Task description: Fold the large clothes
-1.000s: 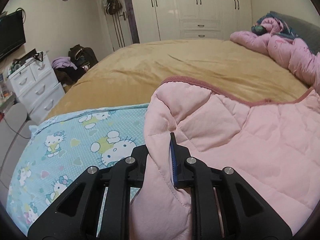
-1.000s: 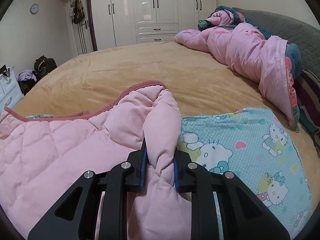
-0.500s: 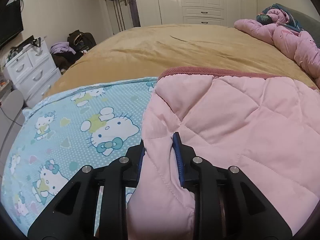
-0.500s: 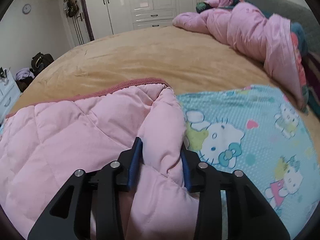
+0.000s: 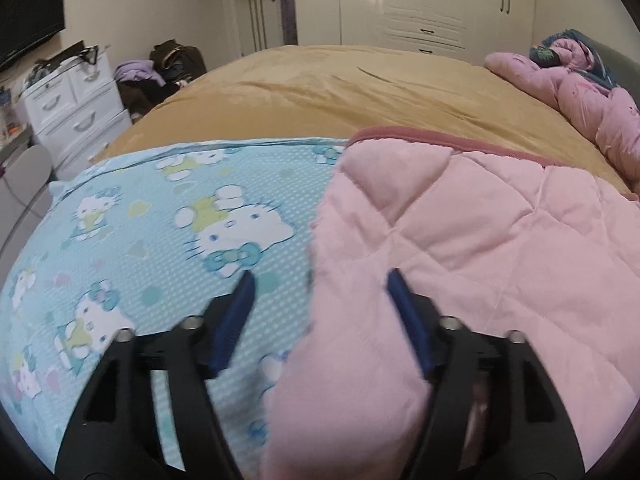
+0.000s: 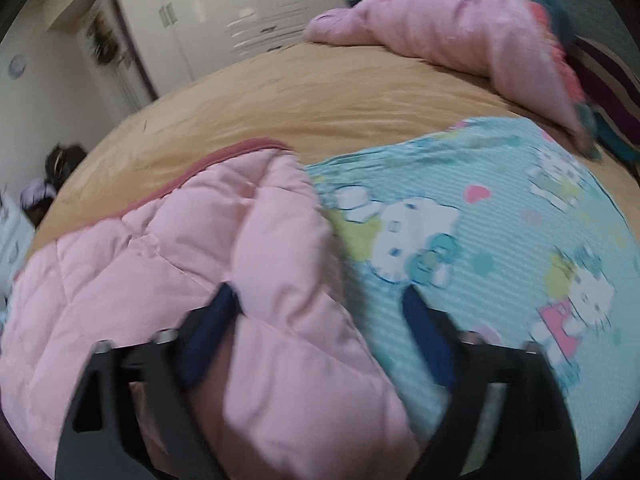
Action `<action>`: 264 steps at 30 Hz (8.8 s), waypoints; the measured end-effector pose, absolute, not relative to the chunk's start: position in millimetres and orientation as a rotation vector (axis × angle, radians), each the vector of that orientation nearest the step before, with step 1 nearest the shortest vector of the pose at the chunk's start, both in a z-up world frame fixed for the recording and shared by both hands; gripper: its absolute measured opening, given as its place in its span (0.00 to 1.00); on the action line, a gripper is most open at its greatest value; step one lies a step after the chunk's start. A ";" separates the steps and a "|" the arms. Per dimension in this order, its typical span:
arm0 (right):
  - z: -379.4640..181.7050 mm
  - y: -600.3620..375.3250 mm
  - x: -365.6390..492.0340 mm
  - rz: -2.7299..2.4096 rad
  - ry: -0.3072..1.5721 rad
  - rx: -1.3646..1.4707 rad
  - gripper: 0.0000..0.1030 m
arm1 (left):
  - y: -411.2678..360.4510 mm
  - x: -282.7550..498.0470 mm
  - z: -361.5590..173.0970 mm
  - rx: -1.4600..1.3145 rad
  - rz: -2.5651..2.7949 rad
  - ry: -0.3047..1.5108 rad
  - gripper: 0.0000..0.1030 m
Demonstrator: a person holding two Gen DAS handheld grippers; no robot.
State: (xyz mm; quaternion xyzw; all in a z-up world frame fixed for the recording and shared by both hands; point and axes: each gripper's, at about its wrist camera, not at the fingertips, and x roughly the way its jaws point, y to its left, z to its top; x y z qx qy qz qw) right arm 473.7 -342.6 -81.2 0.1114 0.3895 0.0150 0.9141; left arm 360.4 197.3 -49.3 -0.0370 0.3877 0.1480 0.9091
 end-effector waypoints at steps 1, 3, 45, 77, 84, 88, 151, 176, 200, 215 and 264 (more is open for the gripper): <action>-76.6 -346.3 464.1 0.024 0.784 0.240 0.86 | 198.2 356.2 -46.7 -0.078 0.311 0.798 0.72; -63.2 -345.5 441.4 0.006 0.732 0.198 0.86 | 198.2 342.7 -37.1 -0.072 0.325 0.784 0.89; -6.3 -269.9 307.1 0.474 0.750 -0.005 0.96 | 58.9 250.7 -0.7 -0.041 0.050 0.752 0.92; -66.6 -357.0 372.7 0.264 0.929 0.172 0.96 | 173.0 256.3 -43.8 -0.263 0.226 0.824 0.92; -95.6 -361.8 395.2 0.316 1.016 0.261 0.96 | 178.0 265.8 -51.0 -0.275 0.202 0.829 0.92; -104.0 -359.0 408.6 0.343 1.054 0.300 0.96 | 180.9 273.2 -56.9 -0.285 0.183 0.837 0.92; -53.0 -341.7 286.6 0.548 0.988 0.300 0.44 | 146.6 186.7 -28.1 -0.246 -0.037 0.816 0.41; -88.2 -326.6 302.5 0.236 0.996 0.223 0.85 | 150.5 202.2 -50.9 -0.219 0.000 0.853 0.50; -20.1 -331.3 228.0 0.117 0.832 0.221 0.96 | 140.3 171.6 4.9 -0.144 0.051 0.781 0.91; 24.6 -300.0 136.6 0.230 0.722 0.122 0.96 | 86.4 83.8 45.2 -0.120 0.019 0.657 0.91; -19.9 -212.9 15.2 0.372 0.622 -0.002 0.96 | 49.4 -16.7 -0.4 -0.122 0.073 0.645 0.91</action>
